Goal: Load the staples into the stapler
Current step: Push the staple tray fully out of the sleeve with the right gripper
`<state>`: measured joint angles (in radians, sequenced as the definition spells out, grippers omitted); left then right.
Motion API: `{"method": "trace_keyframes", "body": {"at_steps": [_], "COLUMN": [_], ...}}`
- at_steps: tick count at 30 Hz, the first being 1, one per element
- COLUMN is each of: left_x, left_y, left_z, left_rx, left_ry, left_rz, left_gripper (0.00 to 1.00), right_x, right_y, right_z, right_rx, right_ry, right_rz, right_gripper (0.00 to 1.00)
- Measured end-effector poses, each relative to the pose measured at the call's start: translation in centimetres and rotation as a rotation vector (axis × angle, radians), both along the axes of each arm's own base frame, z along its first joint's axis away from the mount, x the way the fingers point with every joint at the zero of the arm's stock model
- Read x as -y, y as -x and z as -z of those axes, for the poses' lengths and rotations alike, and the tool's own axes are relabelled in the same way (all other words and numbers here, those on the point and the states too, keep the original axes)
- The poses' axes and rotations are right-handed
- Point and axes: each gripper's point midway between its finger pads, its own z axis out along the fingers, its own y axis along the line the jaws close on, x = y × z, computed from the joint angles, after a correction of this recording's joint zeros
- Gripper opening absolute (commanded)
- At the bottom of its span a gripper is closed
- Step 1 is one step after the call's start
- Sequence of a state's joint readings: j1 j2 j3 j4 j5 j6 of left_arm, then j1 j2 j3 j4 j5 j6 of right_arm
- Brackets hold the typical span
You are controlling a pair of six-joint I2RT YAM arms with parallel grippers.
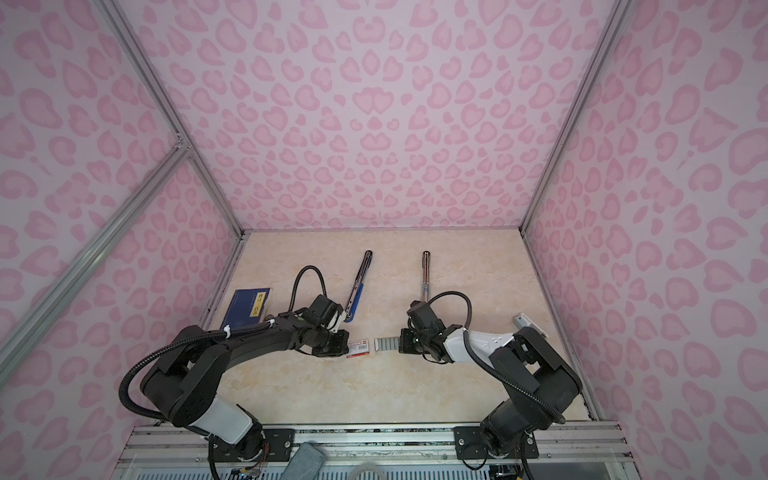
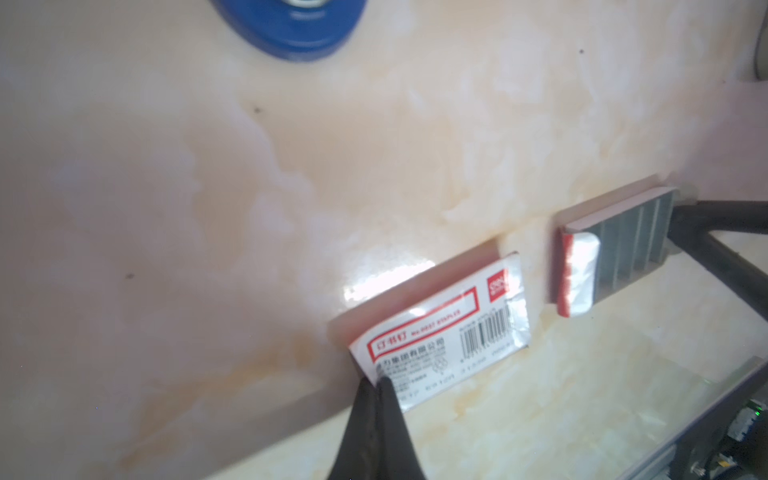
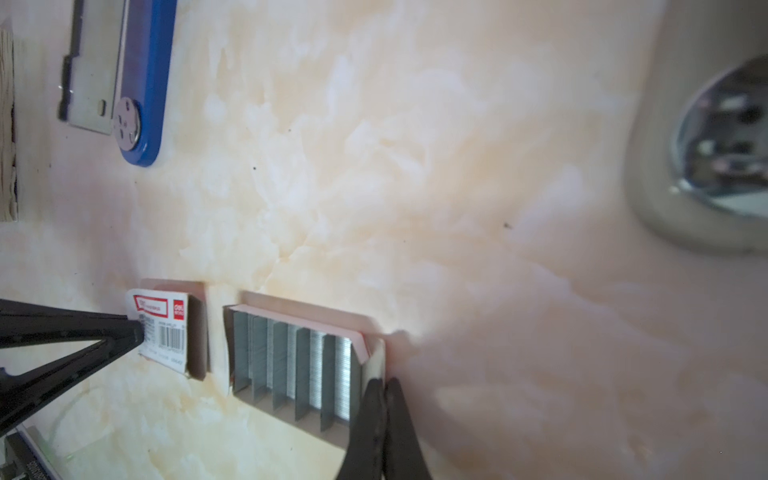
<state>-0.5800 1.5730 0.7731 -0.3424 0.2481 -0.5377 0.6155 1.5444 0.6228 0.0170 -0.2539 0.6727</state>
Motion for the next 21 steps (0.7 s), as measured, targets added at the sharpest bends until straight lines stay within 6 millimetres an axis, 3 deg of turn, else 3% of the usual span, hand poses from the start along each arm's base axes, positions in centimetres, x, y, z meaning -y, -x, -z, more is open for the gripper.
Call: {"method": "trace_keyframes", "body": {"at_steps": [4, 9, 15, 21], "left_x": [-1.1, -1.8, -2.0, -1.9], "left_y": [-0.2, -0.4, -0.3, -0.6], "left_z": [0.0, -0.1, -0.3, -0.9], "left_rx": [0.008, 0.022, 0.020, 0.034], "left_ry": [-0.035, -0.061, -0.066, -0.054], "left_rz": [-0.027, -0.043, -0.050, -0.057], "left_gripper": [0.04, 0.21, 0.27, 0.33], "right_x": [0.0, 0.2, 0.0, -2.9], "right_y": [0.1, 0.5, 0.7, 1.0], "right_z": [0.0, -0.3, -0.3, -0.4], "right_rx": [-0.003, -0.001, -0.002, -0.007], "right_ry": [-0.003, -0.009, -0.022, -0.069], "right_rz": [0.005, 0.004, -0.016, -0.116], "right_gripper": [0.15, 0.27, 0.26, 0.26]}}
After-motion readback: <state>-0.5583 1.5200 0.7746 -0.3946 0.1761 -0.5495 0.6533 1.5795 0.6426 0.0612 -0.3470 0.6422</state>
